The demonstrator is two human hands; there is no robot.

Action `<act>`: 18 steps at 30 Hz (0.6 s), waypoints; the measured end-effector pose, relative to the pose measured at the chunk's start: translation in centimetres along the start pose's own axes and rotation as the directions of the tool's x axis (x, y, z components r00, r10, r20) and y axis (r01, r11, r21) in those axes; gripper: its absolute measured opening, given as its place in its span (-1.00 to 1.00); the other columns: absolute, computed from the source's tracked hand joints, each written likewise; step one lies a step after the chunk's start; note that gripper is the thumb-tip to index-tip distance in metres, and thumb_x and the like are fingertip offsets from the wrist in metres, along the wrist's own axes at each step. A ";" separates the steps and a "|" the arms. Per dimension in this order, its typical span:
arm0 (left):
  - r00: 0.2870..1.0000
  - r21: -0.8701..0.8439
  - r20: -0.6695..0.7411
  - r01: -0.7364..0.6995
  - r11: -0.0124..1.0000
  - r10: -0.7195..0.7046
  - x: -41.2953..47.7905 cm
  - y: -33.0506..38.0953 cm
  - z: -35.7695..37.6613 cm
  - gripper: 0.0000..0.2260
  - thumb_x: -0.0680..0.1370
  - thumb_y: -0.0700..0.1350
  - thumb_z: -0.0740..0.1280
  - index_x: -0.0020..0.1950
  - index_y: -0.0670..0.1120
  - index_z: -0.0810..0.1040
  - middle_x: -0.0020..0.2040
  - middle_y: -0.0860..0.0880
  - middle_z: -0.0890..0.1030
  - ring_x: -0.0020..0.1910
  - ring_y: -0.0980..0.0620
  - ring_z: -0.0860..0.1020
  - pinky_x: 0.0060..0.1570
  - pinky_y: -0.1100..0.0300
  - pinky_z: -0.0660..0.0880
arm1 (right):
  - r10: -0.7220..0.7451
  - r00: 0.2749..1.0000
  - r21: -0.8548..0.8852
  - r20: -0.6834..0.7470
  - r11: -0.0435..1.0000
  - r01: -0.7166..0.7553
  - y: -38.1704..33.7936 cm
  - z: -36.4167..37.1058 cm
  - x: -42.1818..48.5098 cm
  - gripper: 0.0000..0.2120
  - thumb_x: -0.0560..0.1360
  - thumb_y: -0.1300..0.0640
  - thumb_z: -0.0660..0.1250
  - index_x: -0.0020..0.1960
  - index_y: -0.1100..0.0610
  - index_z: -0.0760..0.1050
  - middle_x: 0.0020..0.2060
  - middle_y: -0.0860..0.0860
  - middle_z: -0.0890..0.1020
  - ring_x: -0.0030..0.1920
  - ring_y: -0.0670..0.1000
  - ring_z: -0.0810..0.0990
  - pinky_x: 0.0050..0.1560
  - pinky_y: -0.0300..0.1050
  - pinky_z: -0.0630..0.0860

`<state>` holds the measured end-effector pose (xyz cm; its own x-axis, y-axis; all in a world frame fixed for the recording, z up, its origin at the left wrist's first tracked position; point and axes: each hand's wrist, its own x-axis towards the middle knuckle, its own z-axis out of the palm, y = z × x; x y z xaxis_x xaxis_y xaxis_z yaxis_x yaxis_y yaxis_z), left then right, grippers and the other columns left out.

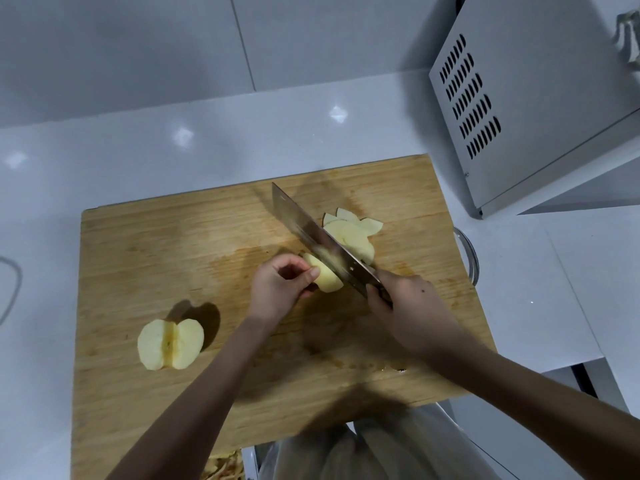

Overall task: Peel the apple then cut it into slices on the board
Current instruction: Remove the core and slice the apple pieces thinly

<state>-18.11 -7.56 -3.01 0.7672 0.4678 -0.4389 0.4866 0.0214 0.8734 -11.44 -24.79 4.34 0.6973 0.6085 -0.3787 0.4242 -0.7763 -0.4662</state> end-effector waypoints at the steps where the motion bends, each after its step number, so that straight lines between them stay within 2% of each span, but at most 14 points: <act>1: 1.000 0.002 -0.001 -0.002 1.000 0.002 0.0 0.0 0.0 -0.93 0.43 -0.25 0.44 -0.19 -0.13 0.58 -0.15 -0.08 0.62 -0.27 0.04 0.61 -0.41 0.38 0.52 | -0.007 1.000 -0.002 -0.003 1.000 0.007 -0.1 -0.3 -0.3 -0.78 0.60 0.05 0.09 0.13 0.08 0.46 -0.25 0.00 0.58 -0.29 -0.02 0.53 -0.26 -0.17 0.45; 5: 1.000 0.009 -0.009 0.000 1.000 0.000 -0.1 0.0 0.1 -0.94 0.43 -0.26 0.43 -0.14 -0.18 0.59 -0.15 -0.10 0.61 -0.30 0.06 0.60 -0.43 0.41 0.50 | -0.019 1.000 -0.017 0.000 1.000 0.019 -0.4 -0.8 -0.8 -0.79 0.60 0.05 0.09 0.09 0.08 0.46 -0.21 0.01 0.60 -0.25 -0.02 0.55 -0.22 -0.14 0.49; 8: 1.000 0.023 0.000 -0.013 1.000 0.013 -0.2 0.0 0.0 -0.95 0.43 -0.25 0.43 -0.15 -0.16 0.59 -0.16 -0.08 0.62 -0.30 0.09 0.60 -0.42 0.41 0.50 | -0.016 1.000 -0.033 0.006 0.999 0.016 -0.1 -0.6 -0.6 -0.80 0.60 0.05 0.09 0.07 0.08 0.46 -0.24 -0.01 0.55 -0.28 -0.05 0.50 -0.30 -0.22 0.40; 11: 1.000 0.026 0.009 -0.025 0.999 0.025 -0.3 0.1 0.0 -0.94 0.43 -0.25 0.43 -0.18 -0.13 0.58 -0.16 -0.06 0.61 -0.28 0.08 0.60 -0.43 0.42 0.49 | -0.001 1.000 -0.038 0.023 0.999 0.002 0.1 -0.3 -0.7 -0.78 0.61 0.04 0.09 0.09 0.08 0.46 -0.19 0.00 0.58 -0.24 -0.03 0.53 -0.25 -0.19 0.45; 15: 1.000 -0.024 -0.010 -0.009 1.000 0.009 -0.1 0.1 0.0 -0.91 0.41 -0.25 0.45 -0.22 -0.12 0.58 -0.15 -0.09 0.61 -0.27 0.02 0.60 -0.47 0.43 0.47 | 0.011 1.000 -0.028 -0.023 1.000 -0.011 -0.1 -0.8 -0.9 -0.80 0.59 0.04 0.11 0.03 0.09 0.48 -0.30 -0.02 0.52 -0.31 -0.01 0.49 -0.31 -0.16 0.37; 18: 1.000 -0.032 -0.013 0.006 0.999 -0.007 0.0 0.0 -0.1 -0.89 0.41 -0.25 0.46 -0.23 -0.09 0.57 -0.13 -0.11 0.61 -0.27 0.02 0.59 -0.47 0.43 0.46 | 0.001 1.000 -0.019 -0.012 1.000 -0.001 -0.4 -1.2 -0.9 -0.81 0.59 0.04 0.11 0.01 0.08 0.47 -0.26 0.00 0.57 -0.29 -0.03 0.52 -0.30 -0.17 0.43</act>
<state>-18.15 -7.51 -2.98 0.7586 0.4787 -0.4419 0.4776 0.0528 0.8770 -11.53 -25.19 5.80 0.7044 0.6059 -0.3698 0.4342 -0.7799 -0.4508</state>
